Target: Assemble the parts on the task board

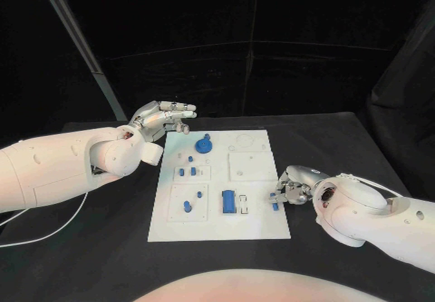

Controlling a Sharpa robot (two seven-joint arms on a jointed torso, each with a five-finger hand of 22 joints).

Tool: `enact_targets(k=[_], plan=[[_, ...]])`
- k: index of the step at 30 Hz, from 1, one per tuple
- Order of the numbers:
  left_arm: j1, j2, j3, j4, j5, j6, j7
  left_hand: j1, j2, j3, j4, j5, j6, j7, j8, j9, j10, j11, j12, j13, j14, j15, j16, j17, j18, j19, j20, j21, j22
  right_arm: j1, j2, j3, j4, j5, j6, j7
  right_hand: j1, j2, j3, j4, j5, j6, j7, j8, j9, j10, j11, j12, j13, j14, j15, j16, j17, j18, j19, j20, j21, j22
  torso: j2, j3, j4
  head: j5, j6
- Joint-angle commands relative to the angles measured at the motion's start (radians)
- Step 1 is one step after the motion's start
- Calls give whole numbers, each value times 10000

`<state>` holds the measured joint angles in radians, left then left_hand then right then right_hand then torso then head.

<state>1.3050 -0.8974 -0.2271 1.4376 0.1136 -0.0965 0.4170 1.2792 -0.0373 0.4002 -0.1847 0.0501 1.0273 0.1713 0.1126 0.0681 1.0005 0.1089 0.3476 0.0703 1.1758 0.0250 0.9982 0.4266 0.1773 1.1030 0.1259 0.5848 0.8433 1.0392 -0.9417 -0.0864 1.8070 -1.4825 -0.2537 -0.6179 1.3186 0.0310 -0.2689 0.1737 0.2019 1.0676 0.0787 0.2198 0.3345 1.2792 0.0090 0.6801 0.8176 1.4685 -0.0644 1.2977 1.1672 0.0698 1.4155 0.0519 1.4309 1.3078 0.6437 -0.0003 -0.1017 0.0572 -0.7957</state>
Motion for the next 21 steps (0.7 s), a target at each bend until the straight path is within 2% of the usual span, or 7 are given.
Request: enact_targets(k=[1,7,11,12,17,21], plan=[[9,14,6,2,23,156,30,-92,34,-63,16,10,-94,8,48,-11,-97,7,48,-13,-50,5,-42,-17,54,-61,9,-57,-17,7,38,-1,-3,-188,636,-130,134,-7,-8,-66,69,85,15,-31,25,10,-72,-53,-15,342,-6,-29,-8,-88,15,-36,-23,20,-1,-2,1,-20,19],[7,7,4,2,22,177,20,-92,34,-63,16,10,-94,8,48,-11,-97,7,48,-13,-50,5,-42,-17,54,-61,9,-57,-17,5,114,-2,-43,-348,1000,-234,256,26,-11,-136,143,132,0,-37,60,15,-90,-68,-9,342,-22,-29,4,-89,15,-52,-23,24,-10,-8,24,-12,9],[7,5,4,3,22,187,16,-76,52,-55,15,11,-98,7,50,-11,-118,9,52,-16,-61,7,-45,-29,54,-65,10,-69,-27,3,200,-3,-80,-440,1215,-273,454,65,19,-258,174,142,-9,-61,85,4,-103,-115,-28,343,-36,-32,11,-90,16,-67,-24,29,-3,-2,12,5,13],[7,5,3,3,22,192,14,-76,52,-55,15,11,-98,7,50,-11,-118,9,52,-16,-61,7,-45,-29,54,-65,10,-69,-27,3,237,-3,-98,-469,1294,-277,584,103,60,-336,152,146,-15,-73,95,-4,-111,-138,-37,342,-44,-37,11,-89,13,-74,-27,26,-5,0,10,13,45],[6,4,2,3,22,213,-1,-76,52,-55,15,11,-98,7,50,-11,-118,9,52,-16,-61,7,-45,-29,54,-65,10,-69,-27,-17,429,-5,-172,-599,1580,-304,1119,300,288,-683,-229,149,-8,-155,132,-59,-123,-305,-122,329,-54,-88,-27,-83,-9,-101,-51,-1,-3,-2,17,0,66],[6,-3,2,10,22,223,-9,-76,52,-55,15,11,-98,7,50,-11,-118,9,52,-16,-61,7,-45,-29,54,-65,10,-69,-27,-36,485,-5,-169,-698,1504,-340,1291,401,417,-805,-433,155,-13,-200,141,-70,-126,-376,-160,327,-60,-104,-35,-82,-16,-101,-60,-10,-1,-6,9,24,50]])
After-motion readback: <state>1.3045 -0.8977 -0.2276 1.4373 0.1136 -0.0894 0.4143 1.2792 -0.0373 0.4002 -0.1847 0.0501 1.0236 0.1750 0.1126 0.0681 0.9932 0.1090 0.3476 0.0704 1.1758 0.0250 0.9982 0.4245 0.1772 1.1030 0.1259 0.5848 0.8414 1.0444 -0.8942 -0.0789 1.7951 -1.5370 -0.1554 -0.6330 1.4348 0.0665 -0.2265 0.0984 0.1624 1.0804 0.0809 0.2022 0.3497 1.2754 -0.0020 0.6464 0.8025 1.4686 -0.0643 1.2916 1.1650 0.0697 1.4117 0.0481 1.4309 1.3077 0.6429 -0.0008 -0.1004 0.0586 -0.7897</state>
